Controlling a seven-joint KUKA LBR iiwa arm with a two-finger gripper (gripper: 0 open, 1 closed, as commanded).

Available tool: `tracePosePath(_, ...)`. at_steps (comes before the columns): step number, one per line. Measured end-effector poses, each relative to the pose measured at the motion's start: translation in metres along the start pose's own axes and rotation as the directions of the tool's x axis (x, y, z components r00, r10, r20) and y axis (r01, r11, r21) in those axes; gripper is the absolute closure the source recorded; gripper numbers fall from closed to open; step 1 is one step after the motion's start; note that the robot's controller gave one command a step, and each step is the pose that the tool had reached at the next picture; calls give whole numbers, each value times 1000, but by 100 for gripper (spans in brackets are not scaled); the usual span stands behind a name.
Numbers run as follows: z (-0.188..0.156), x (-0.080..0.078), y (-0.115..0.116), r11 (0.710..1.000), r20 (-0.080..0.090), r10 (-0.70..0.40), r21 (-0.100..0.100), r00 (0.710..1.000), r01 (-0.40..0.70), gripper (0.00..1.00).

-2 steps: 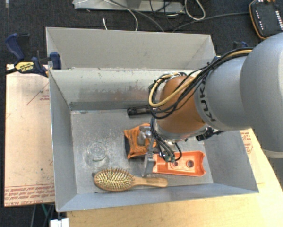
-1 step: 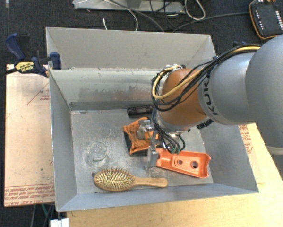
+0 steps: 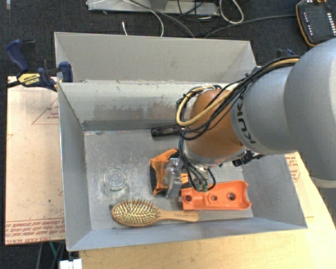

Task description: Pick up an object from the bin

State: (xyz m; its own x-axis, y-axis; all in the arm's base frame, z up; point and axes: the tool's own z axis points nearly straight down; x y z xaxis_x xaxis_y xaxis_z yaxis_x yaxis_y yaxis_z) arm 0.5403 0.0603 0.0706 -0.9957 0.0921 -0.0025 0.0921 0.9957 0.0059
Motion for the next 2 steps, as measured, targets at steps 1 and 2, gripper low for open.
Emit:
tracePosePath(1,0,0,0,1000,0,1,0,1000,-1,100)
tracePosePath(2,-21,1,0,1000,-5,1,0,1000,-1,100)
